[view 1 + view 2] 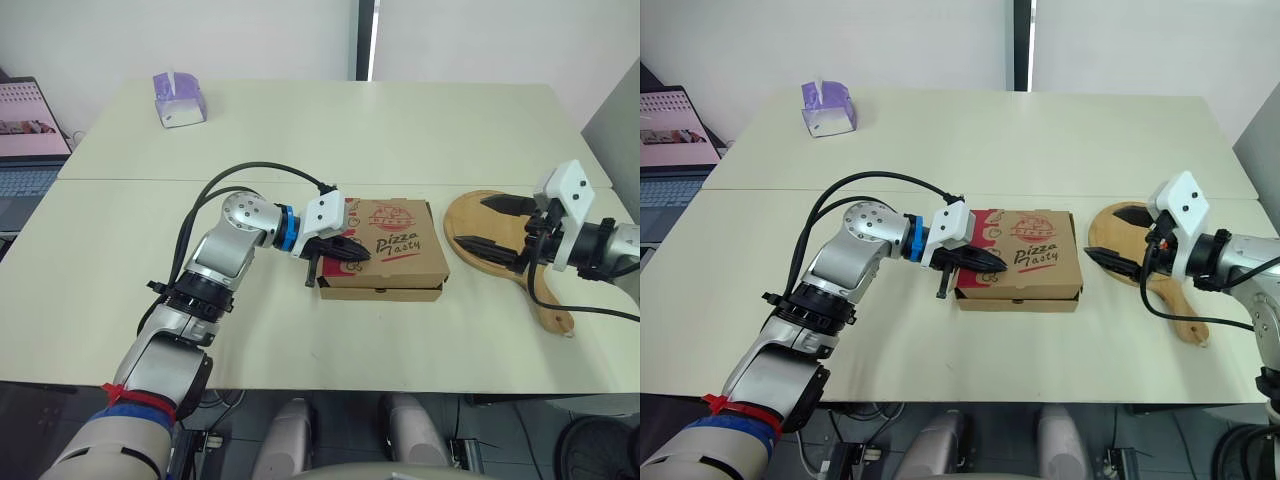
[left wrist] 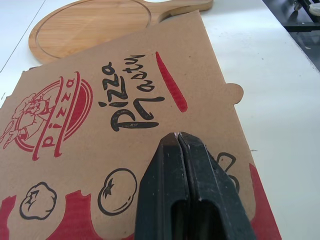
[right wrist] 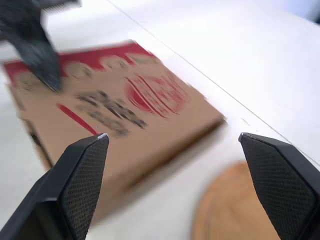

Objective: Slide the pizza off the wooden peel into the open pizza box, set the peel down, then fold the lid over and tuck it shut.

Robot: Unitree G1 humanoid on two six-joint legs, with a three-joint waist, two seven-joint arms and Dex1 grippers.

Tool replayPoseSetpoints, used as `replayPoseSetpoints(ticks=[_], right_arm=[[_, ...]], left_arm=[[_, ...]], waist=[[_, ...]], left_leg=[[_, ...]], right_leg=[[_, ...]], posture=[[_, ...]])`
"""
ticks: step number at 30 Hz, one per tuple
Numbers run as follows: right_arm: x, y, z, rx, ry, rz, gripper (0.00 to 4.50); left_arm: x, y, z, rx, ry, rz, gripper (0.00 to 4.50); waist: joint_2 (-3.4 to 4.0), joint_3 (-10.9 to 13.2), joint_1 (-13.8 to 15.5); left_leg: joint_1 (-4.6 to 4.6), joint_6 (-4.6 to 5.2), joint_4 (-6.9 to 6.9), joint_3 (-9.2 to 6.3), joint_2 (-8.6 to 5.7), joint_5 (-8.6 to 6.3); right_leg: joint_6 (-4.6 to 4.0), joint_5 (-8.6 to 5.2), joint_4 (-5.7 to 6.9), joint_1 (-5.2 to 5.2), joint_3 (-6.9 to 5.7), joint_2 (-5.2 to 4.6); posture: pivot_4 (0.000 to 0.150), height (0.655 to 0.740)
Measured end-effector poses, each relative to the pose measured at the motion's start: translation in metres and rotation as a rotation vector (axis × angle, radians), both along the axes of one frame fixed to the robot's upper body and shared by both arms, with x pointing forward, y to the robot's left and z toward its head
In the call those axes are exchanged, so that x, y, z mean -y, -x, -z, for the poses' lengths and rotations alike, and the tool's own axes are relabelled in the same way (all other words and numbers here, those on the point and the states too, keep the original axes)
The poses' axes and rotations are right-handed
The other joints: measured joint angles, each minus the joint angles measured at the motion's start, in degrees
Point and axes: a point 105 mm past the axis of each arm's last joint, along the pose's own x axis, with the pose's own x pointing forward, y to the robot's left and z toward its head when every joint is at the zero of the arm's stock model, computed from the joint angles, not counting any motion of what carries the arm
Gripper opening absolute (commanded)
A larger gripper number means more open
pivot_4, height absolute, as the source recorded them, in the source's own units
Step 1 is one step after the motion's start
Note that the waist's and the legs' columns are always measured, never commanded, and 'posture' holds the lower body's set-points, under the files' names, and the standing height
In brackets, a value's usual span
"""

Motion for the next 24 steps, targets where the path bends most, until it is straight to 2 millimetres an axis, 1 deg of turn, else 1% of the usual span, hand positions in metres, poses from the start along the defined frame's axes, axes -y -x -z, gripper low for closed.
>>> replayPoseSetpoints(ticks=[1,2,3,4,5,6,7,8,10,15,18,22,24], right_arm=[[0.001,0.0,0.007,-0.016,0.014,0.0,3.21],[0.0,0.0,0.015,-0.032,0.035,-0.009,2.84],[-0.003,0.001,0.024,-0.051,0.054,-0.03,2.51],[-0.006,0.003,0.03,-0.065,0.062,-0.05,2.1],[-0.011,0.004,0.035,-0.077,0.068,-0.075,1.8],[-0.016,0.006,0.039,-0.09,0.068,-0.1,1.36],[-0.021,0.008,0.042,-0.101,0.069,-0.127,1.08],[-0.027,0.011,0.044,-0.108,0.071,-0.159,0.62],[-0.033,0.014,0.045,-0.115,0.073,-0.194,0.02],[-0.042,0.017,0.05,-0.149,0.044,-0.22,0.02],[-0.042,0.017,0.052,-0.156,0.046,-0.223,0.02],[-0.038,0.017,0.052,-0.136,0.091,-0.217,0.02],[-0.03,0.016,0.045,-0.119,0.101,-0.2,0.02]], left_arm=[[0.0,0.0,0.0,0.0,0.0,-0.001,0.0],[0.0,0.0,0.0,0.0,0.001,-0.003,0.0],[-0.001,0.0,0.0,-0.001,0.002,-0.006,0.0],[-0.001,0.0,0.0,-0.001,0.003,-0.007,0.0],[-0.001,0.0,0.001,-0.002,0.003,-0.009,0.0],[-0.001,0.0,0.001,-0.001,0.004,-0.009,0.0],[-0.001,0.0,0.001,-0.001,0.004,-0.009,0.0],[-0.001,0.0,0.001,-0.001,0.005,-0.01,0.0],[-0.001,0.0,0.001,0.001,0.006,-0.011,0.0],[-0.003,-0.001,0.003,0.003,-0.002,-0.026,0.0],[-0.003,-0.001,0.003,0.002,-0.003,-0.028,0.0],[-0.003,-0.001,0.004,-0.001,-0.004,-0.028,0.0],[-0.003,-0.001,0.005,-0.004,-0.004,-0.03,0.0]], waist=[[0.0,0.0,-0.01],[0.0,0.0,-0.09],[0.01,0.0,-0.12],[0.01,-0.01,-0.13],[0.01,-0.01,-0.15],[0.01,-0.01,-0.15],[0.01,-0.01,-0.13],[0.01,-0.01,-0.12],[0.01,0.0,-0.11],[0.01,0.0,-0.14],[0.01,0.0,-0.13],[0.01,0.0,-0.13],[0.01,0.0,-0.11]], left_leg=[[0.01,0.0,0.0,0.02,0.0,0.0],[0.02,0.0,0.0,0.05,0.0,0.0],[0.04,0.0,0.0,0.04,0.01,0.0],[0.04,0.0,0.0,0.04,0.01,0.0],[0.05,0.0,0.0,0.02,0.02,0.0],[0.05,0.0,0.0,0.0,0.02,0.0],[0.05,0.0,0.01,-0.02,0.02,0.0],[0.05,0.0,0.01,-0.06,0.02,0.0],[0.05,0.0,0.01,-0.08,0.02,0.0],[0.07,0.0,0.01,-0.11,0.03,0.0],[0.07,-0.01,0.01,-0.12,0.02,0.0],[0.07,-0.01,0.01,-0.11,0.02,0.0],[0.06,-0.01,0.01,-0.11,0.02,0.0]], right_leg=[[0.0,0.0,0.0,0.0,0.0,0.0],[0.0,0.0,0.02,0.0,0.02,0.0],[0.0,0.0,0.03,0.0,0.03,0.0],[0.0,0.0,0.03,0.0,0.03,0.0],[0.0,0.0,0.03,0.0,0.04,0.0],[0.0,0.0,0.04,0.0,0.04,0.0],[0.0,0.0,0.03,0.01,0.04,0.0],[0.0,0.0,0.03,0.02,0.03,0.0],[0.0,0.0,0.02,0.03,0.03,0.0],[0.0,0.0,0.02,0.03,0.03,0.02],[0.0,0.0,0.02,0.03,0.04,0.02],[0.0,0.0,0.02,0.03,0.04,0.02],[0.0,0.0,0.02,0.03,0.04,0.02]], posture=[[0.15,0.74],[0.15,0.74],[0.15,0.74],[0.15,0.74],[0.15,0.74],[0.15,0.74],[0.15,0.74],[0.15,0.74],[0.15,0.74],[0.15,0.74],[0.15,0.74],[0.15,0.74],[0.15,0.74]])
